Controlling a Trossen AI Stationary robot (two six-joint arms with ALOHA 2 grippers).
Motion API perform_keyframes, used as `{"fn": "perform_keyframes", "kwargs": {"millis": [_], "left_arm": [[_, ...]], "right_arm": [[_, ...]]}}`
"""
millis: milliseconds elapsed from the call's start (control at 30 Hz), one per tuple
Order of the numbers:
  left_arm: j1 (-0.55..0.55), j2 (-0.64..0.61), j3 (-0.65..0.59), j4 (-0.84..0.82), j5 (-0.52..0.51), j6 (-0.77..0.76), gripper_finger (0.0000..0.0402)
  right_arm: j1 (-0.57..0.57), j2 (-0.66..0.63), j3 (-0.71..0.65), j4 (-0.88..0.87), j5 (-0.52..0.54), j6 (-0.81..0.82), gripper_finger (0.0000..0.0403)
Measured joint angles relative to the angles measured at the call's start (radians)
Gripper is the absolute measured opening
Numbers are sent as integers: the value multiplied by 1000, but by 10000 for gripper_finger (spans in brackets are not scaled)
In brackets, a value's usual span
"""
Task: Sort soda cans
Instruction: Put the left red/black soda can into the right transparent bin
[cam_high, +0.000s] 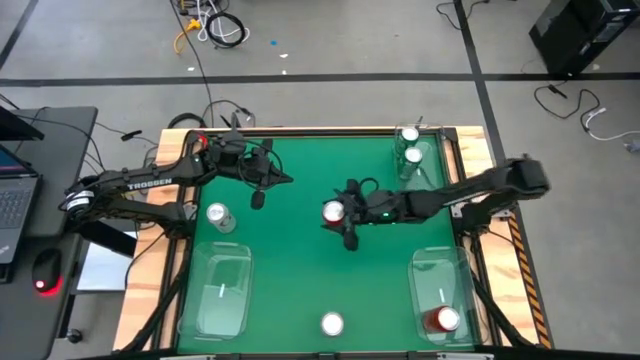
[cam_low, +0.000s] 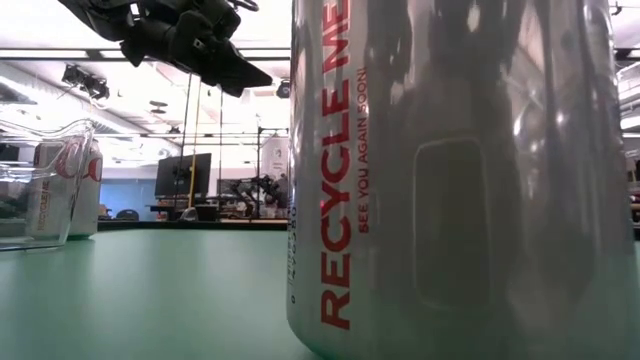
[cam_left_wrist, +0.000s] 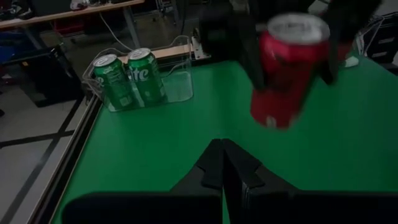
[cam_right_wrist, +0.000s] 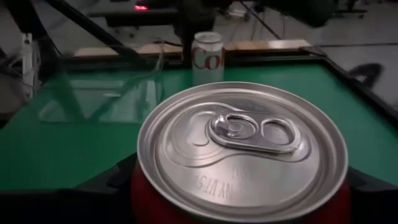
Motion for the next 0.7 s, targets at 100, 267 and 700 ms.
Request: {"fn": "perform_keyframes", "kwargs": {"millis": [100,267,700], "left_arm": [[0,0,0,0,0,1,0],[0,0,0,0,0,1,0],[0,0,0,1,0,-13,0]], "right_arm": [[59,-114,0,-189,118,30,290],[171,-262,0,-418,312,160,290],[498,-377,-1,-772,578,642,290]]}}
